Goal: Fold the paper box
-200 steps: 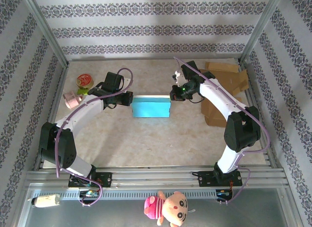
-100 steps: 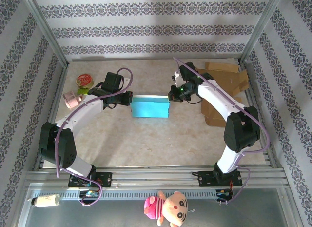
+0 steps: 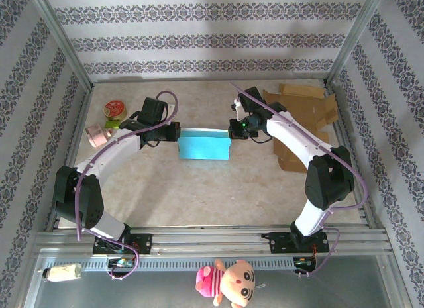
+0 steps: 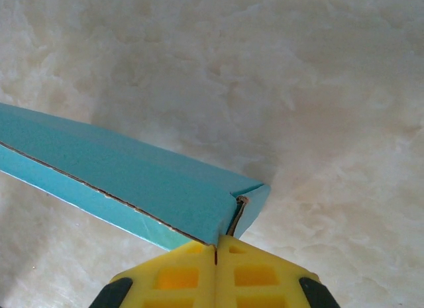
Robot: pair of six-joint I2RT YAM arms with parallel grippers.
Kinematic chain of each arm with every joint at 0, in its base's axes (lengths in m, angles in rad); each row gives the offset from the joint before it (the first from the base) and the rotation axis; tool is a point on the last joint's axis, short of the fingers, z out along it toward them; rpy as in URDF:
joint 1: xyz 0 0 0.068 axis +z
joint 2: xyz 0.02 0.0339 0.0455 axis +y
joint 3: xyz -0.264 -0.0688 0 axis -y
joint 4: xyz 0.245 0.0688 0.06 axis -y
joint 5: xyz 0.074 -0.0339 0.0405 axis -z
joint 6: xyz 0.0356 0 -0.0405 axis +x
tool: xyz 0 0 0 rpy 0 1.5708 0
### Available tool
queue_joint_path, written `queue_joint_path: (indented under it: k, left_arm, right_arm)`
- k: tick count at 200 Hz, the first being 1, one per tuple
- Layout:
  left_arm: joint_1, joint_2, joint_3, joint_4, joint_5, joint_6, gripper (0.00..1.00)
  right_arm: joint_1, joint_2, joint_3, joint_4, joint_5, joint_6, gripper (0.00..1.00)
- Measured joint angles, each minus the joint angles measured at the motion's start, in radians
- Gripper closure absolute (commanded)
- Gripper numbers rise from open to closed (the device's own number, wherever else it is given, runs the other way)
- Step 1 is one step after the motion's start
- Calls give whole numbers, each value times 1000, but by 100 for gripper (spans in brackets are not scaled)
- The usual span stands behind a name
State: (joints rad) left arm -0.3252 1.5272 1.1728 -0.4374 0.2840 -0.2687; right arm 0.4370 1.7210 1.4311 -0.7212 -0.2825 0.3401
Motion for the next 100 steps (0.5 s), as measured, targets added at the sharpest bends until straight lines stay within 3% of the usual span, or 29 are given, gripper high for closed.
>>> queue_joint_path:
  k: [73, 100]
  left_arm:
    - [1, -18, -57, 26, 10, -30, 100]
    - [1, -65, -122, 75, 27, -55, 91]
  right_arm:
    - [23, -17, -30, 31, 36, -6, 100]
    - [46, -45, -62, 47, 74, -15, 99]
